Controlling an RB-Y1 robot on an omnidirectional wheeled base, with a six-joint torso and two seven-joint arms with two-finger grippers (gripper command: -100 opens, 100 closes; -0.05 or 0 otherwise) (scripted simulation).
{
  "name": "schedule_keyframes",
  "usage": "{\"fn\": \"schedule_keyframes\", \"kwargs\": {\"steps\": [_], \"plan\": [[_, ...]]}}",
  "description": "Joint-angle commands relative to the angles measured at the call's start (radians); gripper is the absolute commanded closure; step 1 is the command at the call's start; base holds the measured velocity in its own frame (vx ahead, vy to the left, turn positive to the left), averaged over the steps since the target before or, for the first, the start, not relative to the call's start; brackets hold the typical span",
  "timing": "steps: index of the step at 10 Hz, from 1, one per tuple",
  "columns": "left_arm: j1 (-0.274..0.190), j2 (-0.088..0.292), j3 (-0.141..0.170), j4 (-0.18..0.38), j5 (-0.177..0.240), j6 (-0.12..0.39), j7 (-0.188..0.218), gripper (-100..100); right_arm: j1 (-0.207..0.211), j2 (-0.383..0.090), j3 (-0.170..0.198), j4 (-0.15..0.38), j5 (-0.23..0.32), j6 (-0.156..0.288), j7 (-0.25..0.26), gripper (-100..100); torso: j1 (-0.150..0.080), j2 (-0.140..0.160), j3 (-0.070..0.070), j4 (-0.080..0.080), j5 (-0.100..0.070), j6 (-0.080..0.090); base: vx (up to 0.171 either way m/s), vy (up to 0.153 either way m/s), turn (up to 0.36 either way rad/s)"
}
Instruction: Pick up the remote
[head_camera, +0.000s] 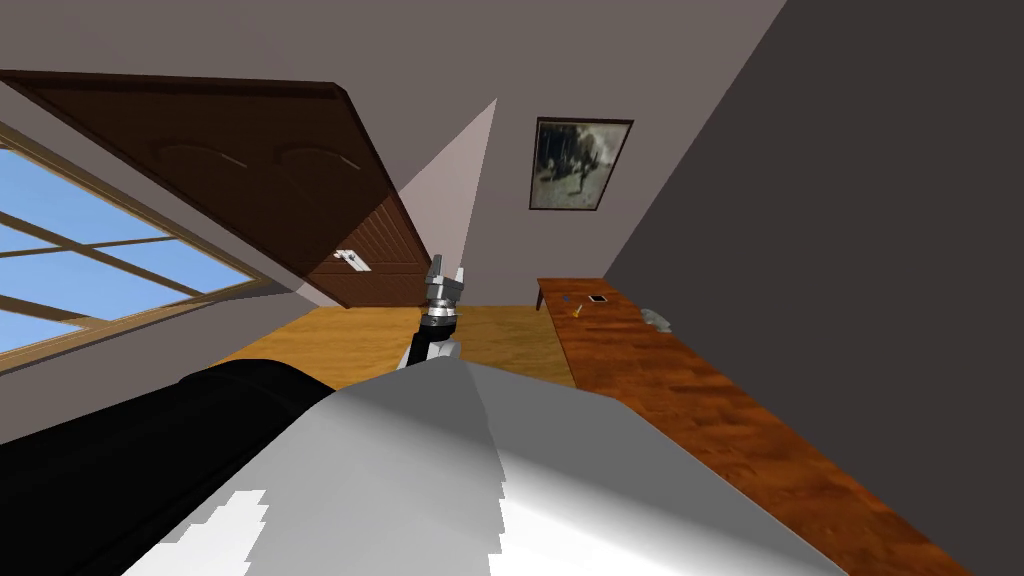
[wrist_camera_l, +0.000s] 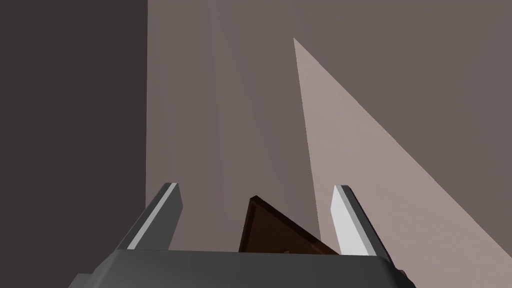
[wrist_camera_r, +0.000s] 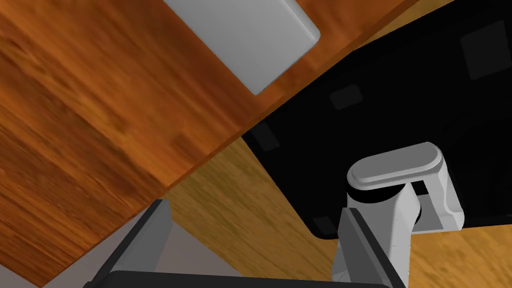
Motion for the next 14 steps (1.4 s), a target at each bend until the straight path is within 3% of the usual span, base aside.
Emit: {"fn": "schedule_keyframes", "kwargs": {"steps": [1, 2, 3, 7, 8, 11, 13, 14], "plan": [[0.000, 0.000, 0.000, 0.000, 0.000, 0.000, 0.000, 0, -0.013, -0.006, 0.001, 0.039, 0.033, 0.003, 0.024, -100, 0.000, 0.000, 0.000, 0.000, 0.000, 0.000, -0.004, -0.050, 0.135], [0.000, 0.000, 0.000, 0.000, 0.000, 0.000, 0.000, 0, -0.031, -0.015, 0.006, 0.072, 0.075, 0.006, 0.057, -100, 0.001, 0.000, 0.000, 0.000, 0.000, 0.000, -0.013, -0.056, 0.231], [0.000, 0.000, 0.000, 0.000, 0.000, 0.000, 0.000, 0, -0.031, -0.015, 0.006, 0.087, 0.078, 0.006, 0.065, -100, 0.000, 0.001, 0.000, 0.000, 0.000, 0.000, -0.007, -0.052, 0.093], [0.000, 0.000, 0.000, 0.000, 0.000, 0.000, 0.000, 0, -0.091, -0.040, 0.023, 0.202, 0.187, 0.019, 0.168, -100, 0.000, 0.000, 0.000, 0.000, 0.000, 0.000, -0.015, -0.063, 0.153], [0.000, 0.000, 0.000, 0.000, 0.000, 0.000, 0.000, 0, -0.091, -0.040, 0.023, 0.214, 0.193, 0.019, 0.173, -100, -0.001, 0.001, 0.000, 0.000, 0.000, 0.000, -0.013, -0.068, 0.104], [0.000, 0.000, 0.000, 0.000, 0.000, 0.000, 0.000, 0, -0.149, -0.058, 0.043, 0.312, 0.279, 0.032, 0.256, -100, -0.001, 0.000, 0.000, 0.000, 0.000, 0.000, -0.022, -0.082, 0.145], [0.000, 0.000, 0.000, 0.000, 0.000, 0.000, 0.000, 0, -0.166, -0.063, 0.049, 0.337, 0.301, 0.036, 0.278, -100, -0.003, 0.001, 0.001, 0.000, -0.001, 0.001, -0.025, -0.081, 0.089], [0.000, 0.000, 0.000, 0.000, 0.000, 0.000, 0.000, 0, -0.193, -0.070, 0.060, 0.374, 0.332, 0.043, 0.311, -100, 0.000, 0.000, 0.000, 0.000, 0.000, 0.001, -0.016, -0.052, 0.088]]}}
